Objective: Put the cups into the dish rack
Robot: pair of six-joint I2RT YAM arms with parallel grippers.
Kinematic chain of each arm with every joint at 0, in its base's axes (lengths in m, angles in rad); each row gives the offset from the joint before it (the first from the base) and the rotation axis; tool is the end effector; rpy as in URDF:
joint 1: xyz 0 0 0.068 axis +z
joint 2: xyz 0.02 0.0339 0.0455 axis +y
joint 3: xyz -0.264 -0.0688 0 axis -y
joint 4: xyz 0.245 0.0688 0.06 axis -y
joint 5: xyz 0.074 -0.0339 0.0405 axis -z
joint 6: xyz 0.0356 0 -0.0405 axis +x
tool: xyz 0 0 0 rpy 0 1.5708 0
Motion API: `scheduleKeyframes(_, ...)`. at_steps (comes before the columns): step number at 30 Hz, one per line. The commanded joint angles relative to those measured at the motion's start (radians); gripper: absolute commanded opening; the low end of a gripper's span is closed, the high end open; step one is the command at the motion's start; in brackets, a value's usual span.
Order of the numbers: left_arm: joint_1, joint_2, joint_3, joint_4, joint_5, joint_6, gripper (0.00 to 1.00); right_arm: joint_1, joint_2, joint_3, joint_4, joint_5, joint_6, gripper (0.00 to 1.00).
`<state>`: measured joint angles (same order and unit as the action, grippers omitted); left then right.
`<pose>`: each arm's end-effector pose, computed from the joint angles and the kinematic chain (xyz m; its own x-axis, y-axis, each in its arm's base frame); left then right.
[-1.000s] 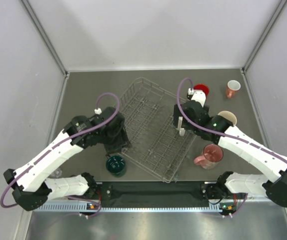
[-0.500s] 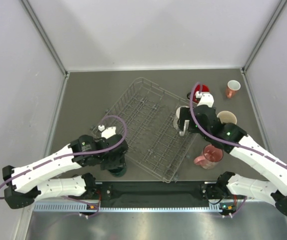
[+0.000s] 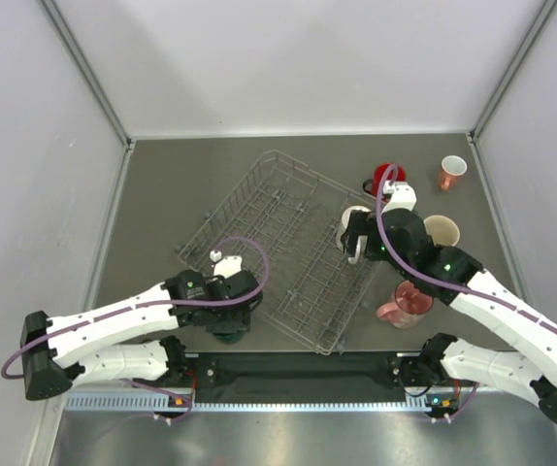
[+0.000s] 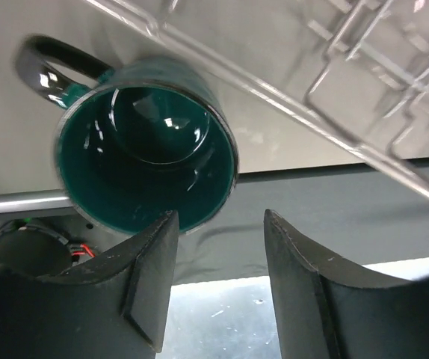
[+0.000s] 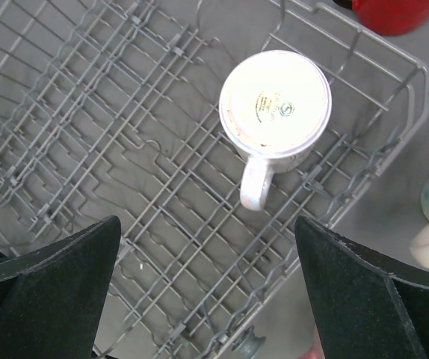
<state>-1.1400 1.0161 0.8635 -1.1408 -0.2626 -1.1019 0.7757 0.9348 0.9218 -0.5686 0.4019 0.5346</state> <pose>0.0760 -0.1433 0.2557 -0.9378 -0.0225 -0.3465 0.0248 0.9910 -0.1315 0.1512 0.1288 0.3240 -0.5469 0.1204 -0.8285 -0.1539 0.9583 0.2408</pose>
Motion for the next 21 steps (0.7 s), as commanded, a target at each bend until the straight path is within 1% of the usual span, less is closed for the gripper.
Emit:
scheduleKeyframes(1, -0.004, -0.022, -0.072, 0.116, 0.045, 0.025, 0.54, 0.002, -0.021, 0.011, 0.078, -0.017, 0.002, 1.0)
scheduleKeyframes(3, -0.004, -0.027, -0.11, 0.145, 0.056, 0.02, 0.54, 0.002, -0.022, 0.012, 0.085, -0.008, -0.004, 1.0)
scheduleKeyframes(6, -0.004, -0.021, -0.133, 0.142, 0.051, 0.019, 0.54, 0.0, -0.024, 0.011, 0.096, -0.006, -0.007, 1.0)
scheduleKeyframes(13, -0.004, -0.017, -0.184, 0.154, 0.059, 0.02, 0.46, 0.0, -0.051, -0.02, 0.099, -0.015, 0.019, 1.0)
scheduleKeyframes(14, -0.004, -0.017, -0.187, 0.156, 0.06, 0.019, 0.43, 0.0, -0.056, -0.023, 0.098, -0.014, 0.022, 1.0)
scheduleKeyframes(16, -0.004, -0.02, -0.204, 0.156, 0.06, 0.017, 0.41, 0.0, -0.066, -0.032, 0.098, -0.011, 0.025, 1.0)
scheduleKeyframes(19, -0.004, -0.024, -0.218, 0.156, 0.068, 0.014, 0.3, -0.001, -0.08, -0.044, 0.099, -0.008, 0.027, 1.0)
scheduleKeyframes(20, -0.004, -0.027, -0.221, 0.153, 0.074, 0.011, 0.25, -0.001, -0.083, -0.049, 0.098, -0.006, 0.028, 1.0)
scheduleKeyframes(21, -0.004, -0.037, -0.227, 0.148, 0.079, 0.008, 0.23, -0.001, -0.086, -0.051, 0.098, -0.008, 0.03, 1.0)
